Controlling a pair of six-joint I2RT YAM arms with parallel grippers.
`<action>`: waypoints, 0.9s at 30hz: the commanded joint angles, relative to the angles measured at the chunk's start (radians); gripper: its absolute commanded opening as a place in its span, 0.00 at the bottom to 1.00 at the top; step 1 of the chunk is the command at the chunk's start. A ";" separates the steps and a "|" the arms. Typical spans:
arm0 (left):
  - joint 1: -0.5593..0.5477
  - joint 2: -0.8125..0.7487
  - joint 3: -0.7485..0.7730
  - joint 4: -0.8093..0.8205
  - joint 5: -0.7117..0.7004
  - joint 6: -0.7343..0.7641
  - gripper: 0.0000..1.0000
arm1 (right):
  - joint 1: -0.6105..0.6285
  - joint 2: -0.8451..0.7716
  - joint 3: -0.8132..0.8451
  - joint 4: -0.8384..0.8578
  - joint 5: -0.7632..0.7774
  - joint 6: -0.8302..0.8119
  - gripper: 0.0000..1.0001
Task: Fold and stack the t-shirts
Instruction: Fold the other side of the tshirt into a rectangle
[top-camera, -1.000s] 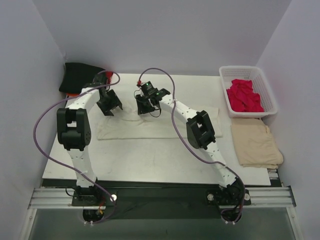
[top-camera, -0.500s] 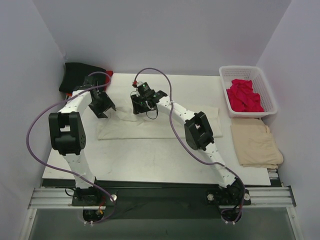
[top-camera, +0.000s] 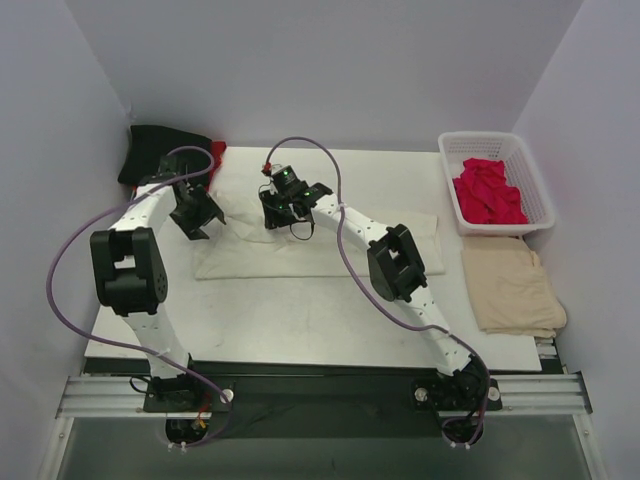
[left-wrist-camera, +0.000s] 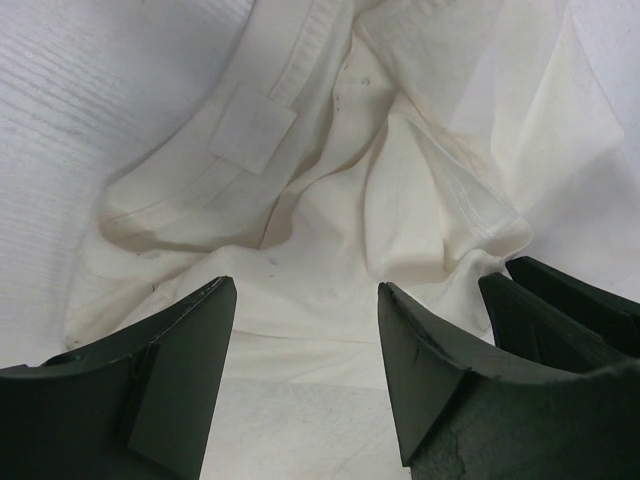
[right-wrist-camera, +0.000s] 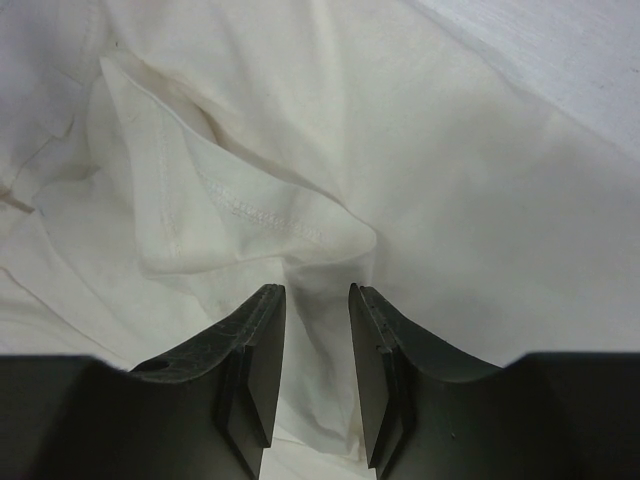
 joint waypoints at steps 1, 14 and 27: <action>0.022 -0.061 -0.016 0.002 0.012 -0.002 0.70 | 0.014 0.034 0.034 0.006 0.005 0.007 0.33; 0.037 -0.093 -0.065 0.013 0.020 -0.002 0.70 | 0.019 0.050 0.021 -0.017 0.019 0.001 0.29; 0.040 -0.079 -0.082 0.019 0.011 -0.007 0.69 | 0.020 -0.015 -0.012 -0.031 0.136 -0.026 0.00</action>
